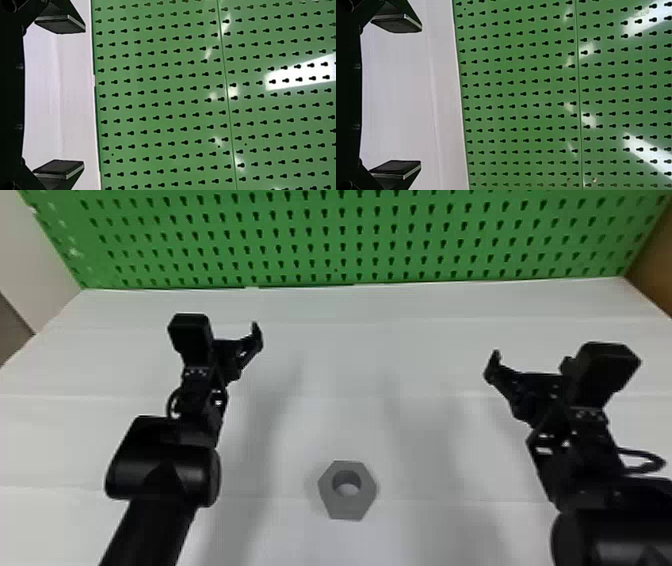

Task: Pick up the hex nut

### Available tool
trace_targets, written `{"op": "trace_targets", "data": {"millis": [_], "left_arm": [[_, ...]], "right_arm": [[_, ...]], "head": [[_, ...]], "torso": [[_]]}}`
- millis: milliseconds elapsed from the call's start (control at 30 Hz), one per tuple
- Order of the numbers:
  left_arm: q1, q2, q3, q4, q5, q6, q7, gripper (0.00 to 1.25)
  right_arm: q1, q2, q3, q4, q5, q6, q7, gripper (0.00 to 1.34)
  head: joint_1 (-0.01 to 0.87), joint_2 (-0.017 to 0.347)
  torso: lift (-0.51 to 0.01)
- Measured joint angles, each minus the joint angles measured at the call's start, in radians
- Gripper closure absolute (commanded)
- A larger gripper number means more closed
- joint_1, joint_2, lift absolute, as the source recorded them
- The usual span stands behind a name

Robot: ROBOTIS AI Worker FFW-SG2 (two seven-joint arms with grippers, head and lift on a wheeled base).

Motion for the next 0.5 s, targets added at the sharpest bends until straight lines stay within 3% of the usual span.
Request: {"op": "trace_targets", "data": {"millis": [500], "left_arm": [[0.003,0.000,0.001,0.000,0.004,0.000,0.001,0.09]], "right_arm": [[-0.005,-0.005,0.003,-0.002,0.001,-0.019,0.000,0.10]], "head": [[0.785,0.138]], "torso": [[-0.092]]}}
